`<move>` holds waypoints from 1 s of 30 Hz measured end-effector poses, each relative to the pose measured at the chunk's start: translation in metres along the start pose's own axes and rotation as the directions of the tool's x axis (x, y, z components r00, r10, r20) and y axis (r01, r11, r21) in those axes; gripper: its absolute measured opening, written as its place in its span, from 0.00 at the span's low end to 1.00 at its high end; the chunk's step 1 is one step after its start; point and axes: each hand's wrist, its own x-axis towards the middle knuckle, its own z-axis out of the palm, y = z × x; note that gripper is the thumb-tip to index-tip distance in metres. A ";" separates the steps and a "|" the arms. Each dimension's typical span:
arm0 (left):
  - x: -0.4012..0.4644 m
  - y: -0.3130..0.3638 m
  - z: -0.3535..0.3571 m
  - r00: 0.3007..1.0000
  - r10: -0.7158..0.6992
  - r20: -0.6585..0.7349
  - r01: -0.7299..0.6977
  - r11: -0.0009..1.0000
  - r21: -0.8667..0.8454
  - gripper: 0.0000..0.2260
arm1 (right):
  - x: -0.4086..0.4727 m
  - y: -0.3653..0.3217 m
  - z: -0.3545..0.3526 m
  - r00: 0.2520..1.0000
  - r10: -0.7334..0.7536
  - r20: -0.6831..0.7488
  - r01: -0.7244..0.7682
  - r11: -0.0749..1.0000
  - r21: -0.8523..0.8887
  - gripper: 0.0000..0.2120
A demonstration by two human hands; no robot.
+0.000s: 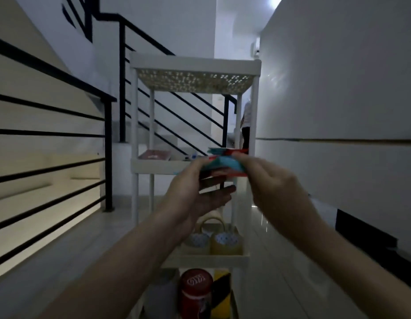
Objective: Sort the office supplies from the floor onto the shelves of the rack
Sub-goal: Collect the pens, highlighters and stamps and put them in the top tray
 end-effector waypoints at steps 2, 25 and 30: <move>0.000 -0.004 -0.005 0.999 0.019 -0.040 -0.021 0.999 -0.048 0.15 | 0.031 0.016 -0.002 1.000 0.001 0.017 -0.001 1.000 -0.031 0.18; 0.029 -0.056 -0.053 0.971 0.025 -0.237 -0.004 0.996 0.090 0.06 | 0.129 0.074 0.109 0.768 0.402 0.499 -0.260 0.907 -0.331 0.22; 0.026 -0.058 -0.053 0.978 0.036 -0.203 -0.017 0.995 0.095 0.04 | 0.128 0.075 0.110 0.594 0.448 0.668 -0.382 0.888 -0.256 0.19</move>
